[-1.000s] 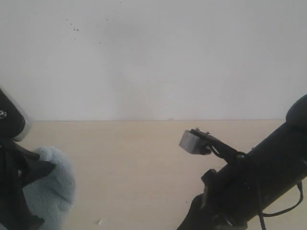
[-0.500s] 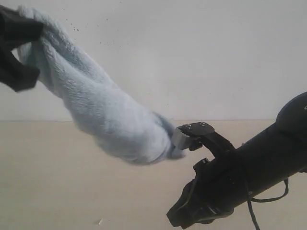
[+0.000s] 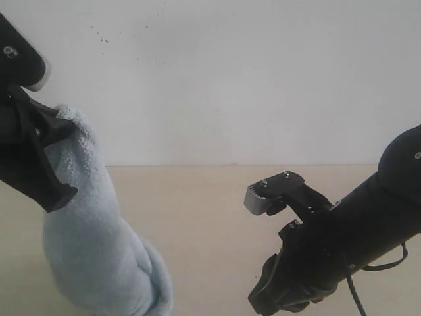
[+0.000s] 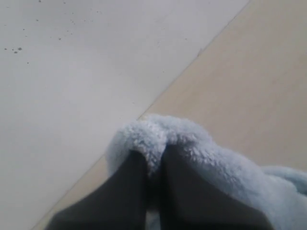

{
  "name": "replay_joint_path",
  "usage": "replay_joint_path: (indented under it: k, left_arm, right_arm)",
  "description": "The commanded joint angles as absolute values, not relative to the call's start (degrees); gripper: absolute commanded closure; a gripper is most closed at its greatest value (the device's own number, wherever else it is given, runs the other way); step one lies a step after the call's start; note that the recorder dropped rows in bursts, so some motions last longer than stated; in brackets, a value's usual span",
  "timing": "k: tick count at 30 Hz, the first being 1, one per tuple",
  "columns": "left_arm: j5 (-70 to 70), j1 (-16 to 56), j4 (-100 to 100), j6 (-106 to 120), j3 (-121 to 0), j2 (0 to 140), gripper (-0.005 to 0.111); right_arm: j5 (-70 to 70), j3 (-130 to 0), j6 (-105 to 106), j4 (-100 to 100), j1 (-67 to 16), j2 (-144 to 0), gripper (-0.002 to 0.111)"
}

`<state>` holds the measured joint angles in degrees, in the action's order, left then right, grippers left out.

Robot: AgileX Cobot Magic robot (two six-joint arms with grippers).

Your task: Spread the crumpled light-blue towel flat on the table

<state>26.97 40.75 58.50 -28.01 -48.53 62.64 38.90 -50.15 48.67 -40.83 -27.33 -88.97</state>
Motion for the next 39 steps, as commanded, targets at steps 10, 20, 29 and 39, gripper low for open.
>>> replay_joint_path:
  k: [10,20,29,39]
  left_arm:
    - [23.6,41.2,57.8,-29.1,-48.7,59.9,0.103]
    - [23.6,41.2,58.1,-29.1,-48.7,61.4,0.103]
    - [23.7,41.2,58.4,-29.1,-48.7,61.4,0.103]
    - [24.2,41.2,59.5,-28.6,-48.7,61.4,0.103]
  right_arm:
    - [35.6,-50.8,46.9,-51.8,-32.7,-91.0,0.056]
    - [30.4,-57.6,48.1,-54.1,-36.0,-103.8,0.056]
    - [35.8,-63.4,49.7,-56.1,-36.0,-111.0,0.056]
    - [33.4,-64.1,57.1,-64.3,-37.1,-114.8,0.056]
